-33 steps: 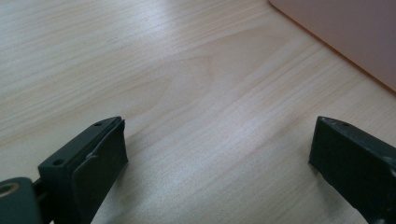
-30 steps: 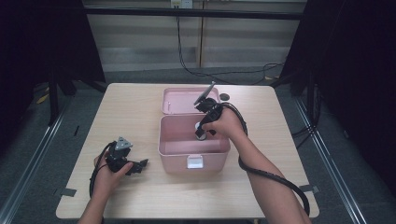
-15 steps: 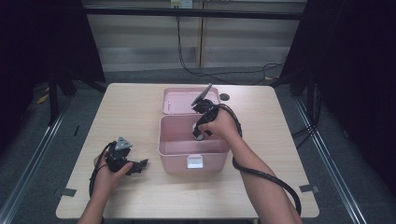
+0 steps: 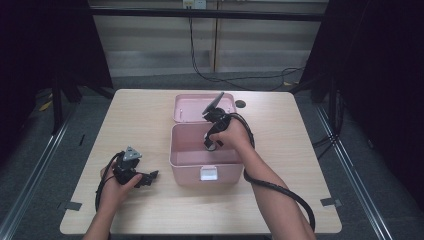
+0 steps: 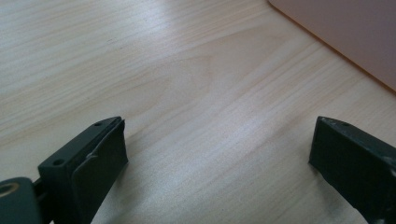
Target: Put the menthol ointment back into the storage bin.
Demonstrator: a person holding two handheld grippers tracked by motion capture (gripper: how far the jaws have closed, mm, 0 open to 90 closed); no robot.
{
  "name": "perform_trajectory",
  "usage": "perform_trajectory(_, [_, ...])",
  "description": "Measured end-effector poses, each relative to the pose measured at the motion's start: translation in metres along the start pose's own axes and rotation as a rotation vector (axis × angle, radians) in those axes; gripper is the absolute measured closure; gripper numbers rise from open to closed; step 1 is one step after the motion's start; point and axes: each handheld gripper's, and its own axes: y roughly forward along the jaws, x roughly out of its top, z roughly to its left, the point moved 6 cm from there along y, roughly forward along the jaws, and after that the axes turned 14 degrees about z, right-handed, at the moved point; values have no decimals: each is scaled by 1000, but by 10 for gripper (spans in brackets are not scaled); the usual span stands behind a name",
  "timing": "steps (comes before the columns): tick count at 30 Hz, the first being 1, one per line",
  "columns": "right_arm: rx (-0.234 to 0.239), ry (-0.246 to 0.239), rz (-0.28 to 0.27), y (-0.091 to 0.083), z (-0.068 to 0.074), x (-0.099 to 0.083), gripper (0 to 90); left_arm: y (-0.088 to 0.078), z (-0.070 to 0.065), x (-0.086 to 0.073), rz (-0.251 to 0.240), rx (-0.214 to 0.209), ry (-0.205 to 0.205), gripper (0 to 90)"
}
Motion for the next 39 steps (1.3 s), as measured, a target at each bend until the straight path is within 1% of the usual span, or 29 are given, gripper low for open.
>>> perform_trajectory(5, [-6,1,-10,3,0,2,505,0,0,0,0,0,1,34])
perform_trajectory(9, [2,5,-15,4,1,3,505,0,0,0,-1,-1,0,34])
perform_trajectory(13, [-2,5,9,8,2,3,505,0,0,0,0,0,1,34])
perform_trajectory(15, [-7,5,4,9,2,3,505,0,0,0,-1,-1,1,34])
perform_trajectory(17, [-2,3,4,10,1,4,505,0,0,0,-1,-1,1,34])
perform_trajectory(19, [-9,2,6,11,1,4,505,0,0,0,-1,-1,1,34])
perform_trajectory(20, [-3,11,6,11,2,4,505,0,0,0,-1,-1,1,34])
perform_trajectory(25, [-7,12,6,16,2,5,504,0,0,0,2,0,5,34])
perform_trajectory(39, [-28,11,14,24,0,5,501,0,0,0,0,0,2,34])
